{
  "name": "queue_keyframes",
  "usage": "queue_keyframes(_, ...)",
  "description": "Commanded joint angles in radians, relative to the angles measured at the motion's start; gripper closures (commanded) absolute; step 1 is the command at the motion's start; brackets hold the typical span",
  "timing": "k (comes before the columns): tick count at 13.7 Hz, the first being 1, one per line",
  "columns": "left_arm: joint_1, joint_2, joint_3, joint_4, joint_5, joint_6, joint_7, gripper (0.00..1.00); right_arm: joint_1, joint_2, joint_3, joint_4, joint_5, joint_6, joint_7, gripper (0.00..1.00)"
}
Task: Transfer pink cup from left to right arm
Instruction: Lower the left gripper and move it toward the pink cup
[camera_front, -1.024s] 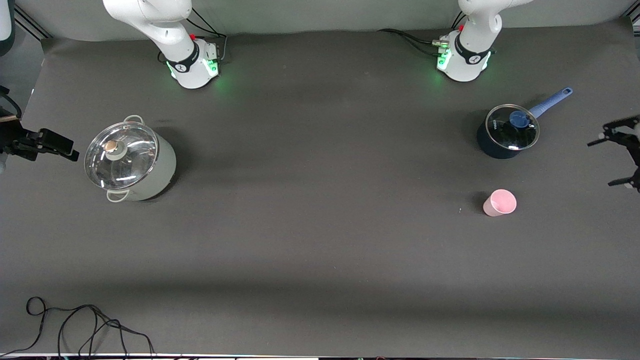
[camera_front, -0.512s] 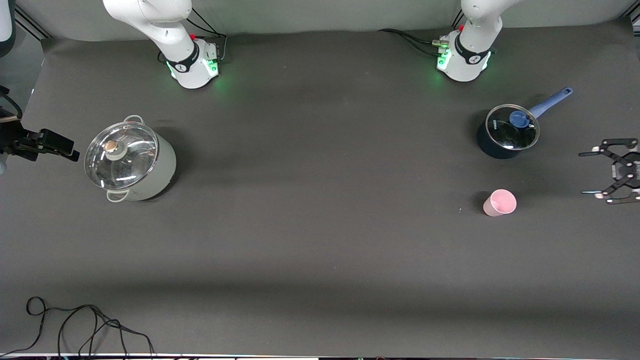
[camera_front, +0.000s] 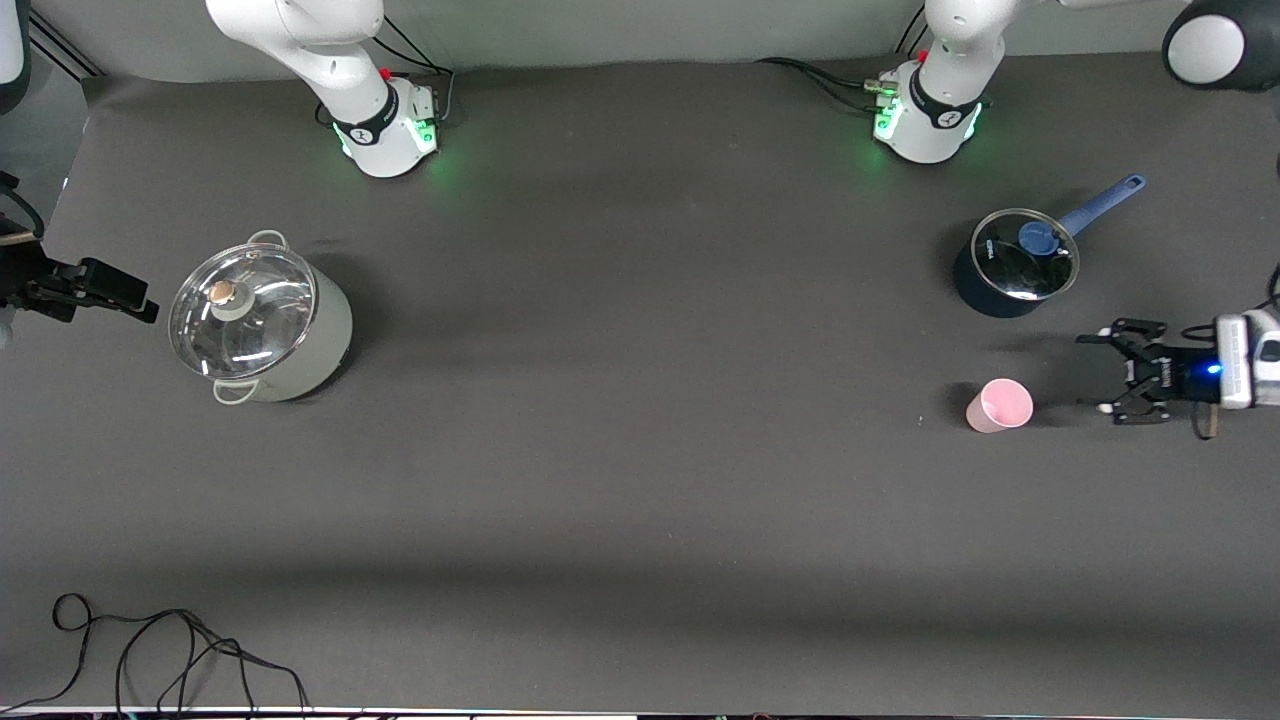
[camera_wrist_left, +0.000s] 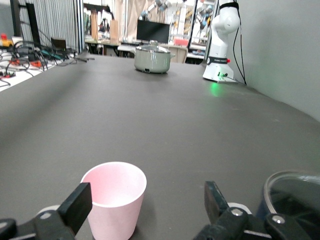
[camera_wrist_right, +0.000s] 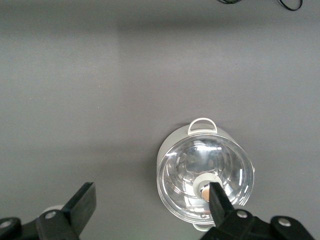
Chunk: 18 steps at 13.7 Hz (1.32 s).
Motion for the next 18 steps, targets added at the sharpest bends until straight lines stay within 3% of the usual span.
queue_keyframes(1, 0.009, 0.072, -0.001, 0.035, -0.032, 0.043, 0.093, 0.0, 0.0, 0.0, -0.004, 0.011, 0.005, -0.01, -0.015, 0.0)
queue_keyframes(11, 0.006, 0.175, -0.006, 0.043, -0.198, 0.109, 0.142, 0.0, 0.0, 0.003, -0.004, 0.011, 0.005, -0.011, -0.014, 0.0)
queue_keyframes(18, -0.025, 0.19, -0.036, 0.024, -0.207, 0.106, 0.225, 0.0, 0.0, 0.003, -0.004, 0.012, 0.005, -0.011, -0.015, 0.0)
